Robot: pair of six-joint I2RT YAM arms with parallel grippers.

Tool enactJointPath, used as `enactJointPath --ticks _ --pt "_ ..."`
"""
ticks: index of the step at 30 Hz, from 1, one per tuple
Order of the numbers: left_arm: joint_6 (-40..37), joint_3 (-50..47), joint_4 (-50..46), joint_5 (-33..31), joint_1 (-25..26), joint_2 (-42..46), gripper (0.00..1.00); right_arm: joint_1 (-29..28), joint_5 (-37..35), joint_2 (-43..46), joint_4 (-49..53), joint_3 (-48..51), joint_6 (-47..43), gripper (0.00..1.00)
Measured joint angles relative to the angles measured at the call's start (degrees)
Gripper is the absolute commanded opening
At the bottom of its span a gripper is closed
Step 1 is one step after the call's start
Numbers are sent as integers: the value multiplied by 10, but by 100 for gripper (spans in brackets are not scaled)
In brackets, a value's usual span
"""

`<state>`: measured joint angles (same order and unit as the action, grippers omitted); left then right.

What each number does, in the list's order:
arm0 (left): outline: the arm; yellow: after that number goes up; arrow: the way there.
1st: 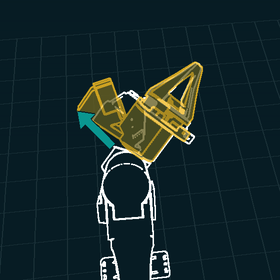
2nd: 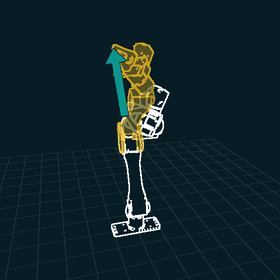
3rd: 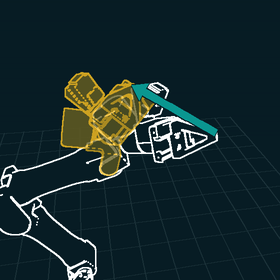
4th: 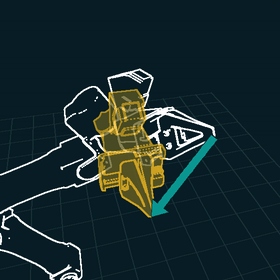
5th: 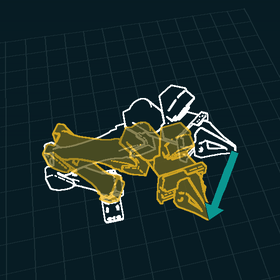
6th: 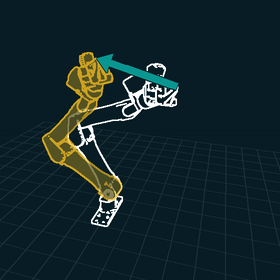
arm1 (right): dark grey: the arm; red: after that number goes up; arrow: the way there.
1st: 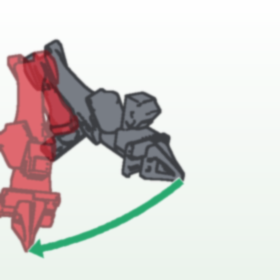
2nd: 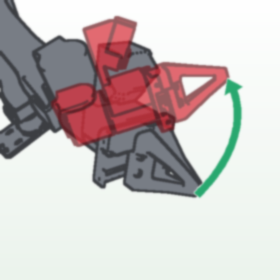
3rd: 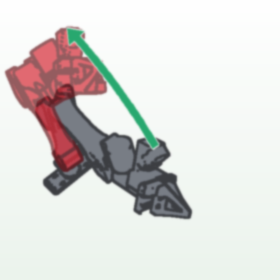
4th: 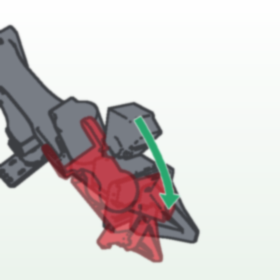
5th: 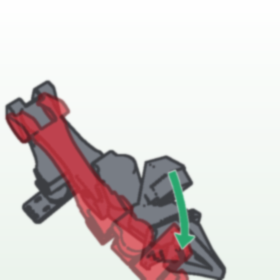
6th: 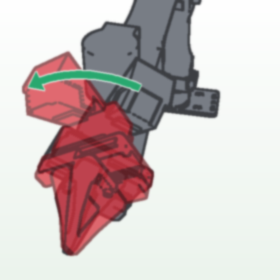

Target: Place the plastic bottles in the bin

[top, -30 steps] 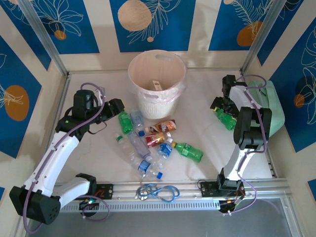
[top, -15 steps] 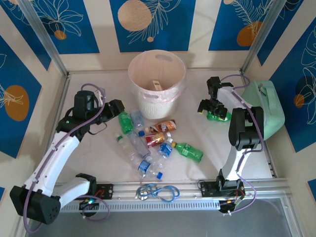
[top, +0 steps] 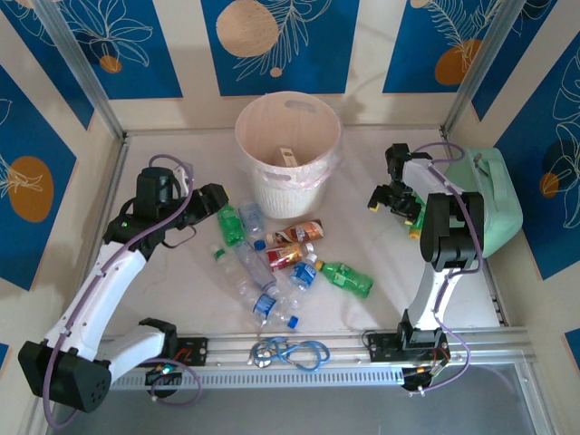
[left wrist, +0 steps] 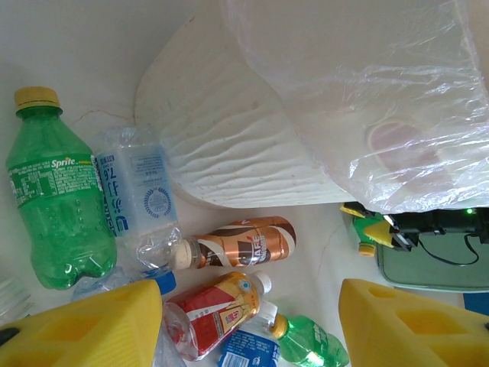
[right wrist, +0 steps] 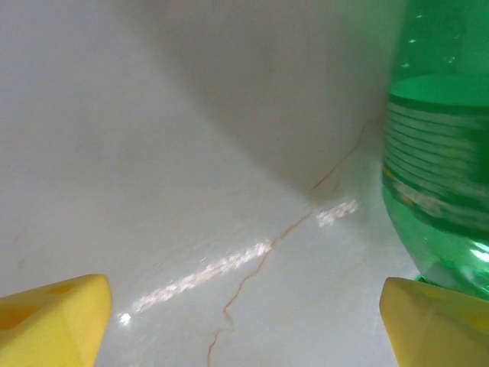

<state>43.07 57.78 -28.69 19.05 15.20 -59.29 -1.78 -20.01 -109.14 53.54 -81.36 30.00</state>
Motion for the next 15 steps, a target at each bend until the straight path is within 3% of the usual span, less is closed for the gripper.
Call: enactJointPath --ticks 8,15 --pt "0 0 4 0 0 0 63 5 -30 48 5 -16 0 95" --pt "0 0 4 0 -1 0 63 33 -44 38 3 -19 -3 92"
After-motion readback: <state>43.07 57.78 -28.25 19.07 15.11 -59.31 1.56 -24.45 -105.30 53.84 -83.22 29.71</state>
